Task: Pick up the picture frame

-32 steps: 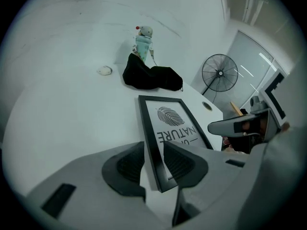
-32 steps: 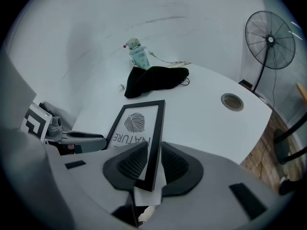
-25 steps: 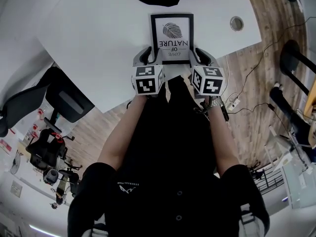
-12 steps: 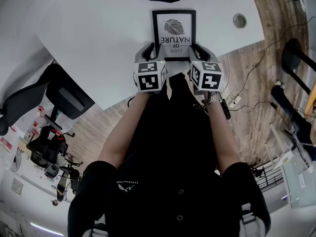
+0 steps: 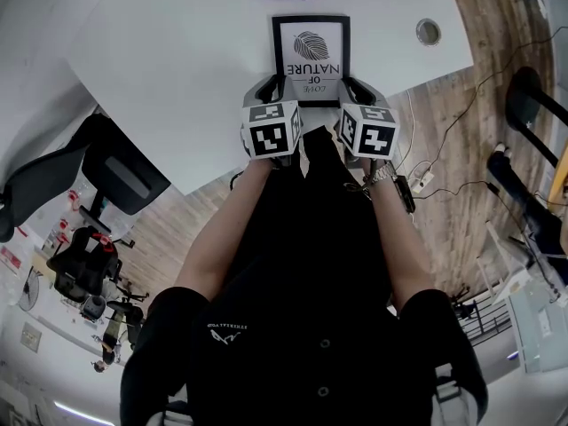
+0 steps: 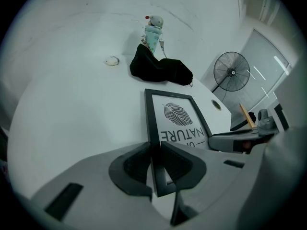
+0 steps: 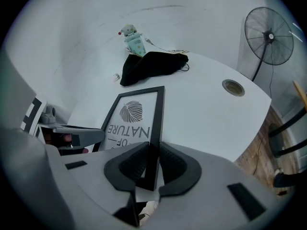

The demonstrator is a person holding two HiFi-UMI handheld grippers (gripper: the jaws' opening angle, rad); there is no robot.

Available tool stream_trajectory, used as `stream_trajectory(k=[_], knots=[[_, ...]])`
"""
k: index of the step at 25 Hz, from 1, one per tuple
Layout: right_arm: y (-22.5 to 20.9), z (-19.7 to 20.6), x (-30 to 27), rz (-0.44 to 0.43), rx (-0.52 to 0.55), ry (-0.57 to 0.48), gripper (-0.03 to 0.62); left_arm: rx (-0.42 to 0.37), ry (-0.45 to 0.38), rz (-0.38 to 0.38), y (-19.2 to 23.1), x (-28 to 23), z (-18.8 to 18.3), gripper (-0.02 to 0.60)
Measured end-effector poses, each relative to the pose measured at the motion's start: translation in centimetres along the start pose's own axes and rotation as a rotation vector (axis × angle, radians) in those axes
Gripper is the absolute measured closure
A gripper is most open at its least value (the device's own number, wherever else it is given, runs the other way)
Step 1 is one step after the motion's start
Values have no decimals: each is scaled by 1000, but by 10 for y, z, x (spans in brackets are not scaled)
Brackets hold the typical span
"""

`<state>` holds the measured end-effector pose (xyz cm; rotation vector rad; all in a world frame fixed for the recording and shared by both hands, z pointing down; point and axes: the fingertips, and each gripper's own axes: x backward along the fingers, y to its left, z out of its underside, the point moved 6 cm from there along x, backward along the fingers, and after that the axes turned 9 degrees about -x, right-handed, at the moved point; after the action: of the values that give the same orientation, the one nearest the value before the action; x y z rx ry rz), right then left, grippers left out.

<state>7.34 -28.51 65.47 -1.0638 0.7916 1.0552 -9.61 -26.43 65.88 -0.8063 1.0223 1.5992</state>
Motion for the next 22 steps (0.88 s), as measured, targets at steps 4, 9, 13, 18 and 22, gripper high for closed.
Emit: stream_trajectory(k=[4,9,13,18,22], knots=[[-1,12,9,-1,-11,2,526,-13,3,6,-5,7,9,507],[-5,26,22,-3,-23,-14,526,-32,-19,6,-17,19,19,508],[-5,36,32,-15,-11,-27,526,-25,-41,1,-23,29,29,508],[-9,53,50,-27,1,-39,526,-20,-61,-13,-38,45,46,508],[-14,68,66,-31,-4,-41,526,-17,-71,-17,-51,59,59,508]])
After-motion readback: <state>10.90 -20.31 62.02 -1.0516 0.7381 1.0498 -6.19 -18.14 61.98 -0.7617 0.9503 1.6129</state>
